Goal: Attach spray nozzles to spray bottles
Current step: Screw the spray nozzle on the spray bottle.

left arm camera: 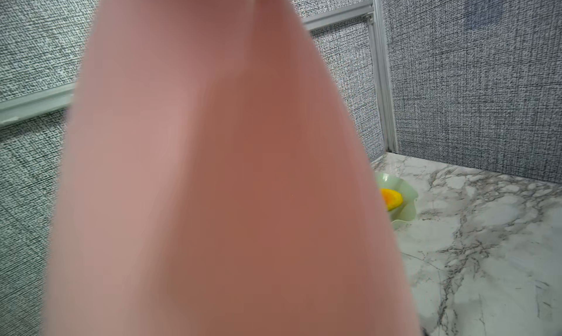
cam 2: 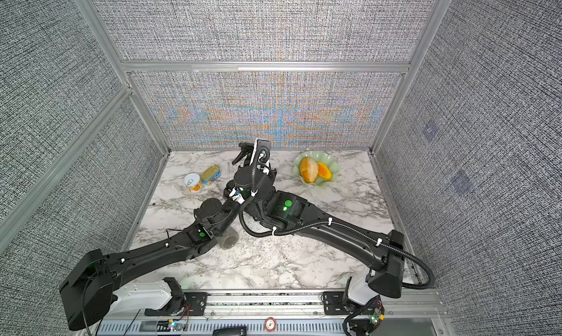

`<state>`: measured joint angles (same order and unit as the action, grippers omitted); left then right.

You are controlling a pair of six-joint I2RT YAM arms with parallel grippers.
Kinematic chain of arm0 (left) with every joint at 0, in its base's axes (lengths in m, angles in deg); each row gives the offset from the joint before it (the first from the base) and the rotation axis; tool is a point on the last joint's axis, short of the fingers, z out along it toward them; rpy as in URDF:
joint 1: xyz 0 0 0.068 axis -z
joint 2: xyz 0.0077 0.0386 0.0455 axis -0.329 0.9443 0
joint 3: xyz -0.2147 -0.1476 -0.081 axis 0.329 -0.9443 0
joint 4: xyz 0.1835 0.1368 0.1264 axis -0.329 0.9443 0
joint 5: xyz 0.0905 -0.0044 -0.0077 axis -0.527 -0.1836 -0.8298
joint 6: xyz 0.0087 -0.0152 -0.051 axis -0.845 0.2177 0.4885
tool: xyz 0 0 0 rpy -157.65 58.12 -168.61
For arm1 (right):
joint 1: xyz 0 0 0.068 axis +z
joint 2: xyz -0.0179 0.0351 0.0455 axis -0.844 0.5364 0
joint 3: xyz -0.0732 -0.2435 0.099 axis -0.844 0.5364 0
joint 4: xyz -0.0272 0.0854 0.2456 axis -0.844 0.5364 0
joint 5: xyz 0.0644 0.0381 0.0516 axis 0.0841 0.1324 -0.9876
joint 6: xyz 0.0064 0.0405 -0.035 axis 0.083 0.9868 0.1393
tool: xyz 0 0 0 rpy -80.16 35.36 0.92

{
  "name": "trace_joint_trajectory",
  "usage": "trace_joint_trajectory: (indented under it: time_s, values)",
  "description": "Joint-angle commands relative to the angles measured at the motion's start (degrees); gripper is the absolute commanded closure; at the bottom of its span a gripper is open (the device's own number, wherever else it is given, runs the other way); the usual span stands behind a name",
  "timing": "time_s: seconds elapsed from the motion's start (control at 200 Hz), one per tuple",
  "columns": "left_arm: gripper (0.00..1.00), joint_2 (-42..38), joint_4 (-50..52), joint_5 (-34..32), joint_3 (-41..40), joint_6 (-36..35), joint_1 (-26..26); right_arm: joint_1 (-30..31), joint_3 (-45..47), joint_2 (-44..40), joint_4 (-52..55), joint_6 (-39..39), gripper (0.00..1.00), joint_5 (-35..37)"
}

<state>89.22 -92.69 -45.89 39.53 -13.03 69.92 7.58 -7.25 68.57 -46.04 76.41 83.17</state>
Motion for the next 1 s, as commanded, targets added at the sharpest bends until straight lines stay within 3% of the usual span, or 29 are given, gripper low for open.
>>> trace_joint_trajectory:
  time_s: [0.0, 0.06, 0.195, 0.35, 0.78, 0.995]
  values:
    - [0.55, -0.7, -19.5, 4.8, 0.5, -4.7, 0.6, 0.9, -0.4, 2.0, 6.5, 1.5, 1.00, -6.8]
    - [0.54, -0.8, -18.8, 4.8, 0.4, -4.5, 0.6, 1.1, -1.0, 2.1, 6.2, 0.9, 0.96, -8.8]
    - [0.54, -1.1, -17.6, 4.7, 0.1, -4.1, 0.5, 1.3, -1.1, 0.5, 5.0, 0.1, 0.78, -13.1]
    - [0.55, -0.8, -16.9, 4.4, 0.4, -3.4, 0.5, 2.5, -1.8, -1.1, 4.3, -2.6, 0.67, -12.6]
    - [0.55, -0.3, -17.2, 3.0, 0.5, -1.4, -0.2, 4.6, 0.0, -4.3, 3.6, -6.0, 0.50, -11.1]
    - [0.55, -0.8, -16.2, 4.0, 0.5, -0.2, -0.5, 5.0, 3.0, -8.1, 6.1, -5.5, 0.41, -15.2]
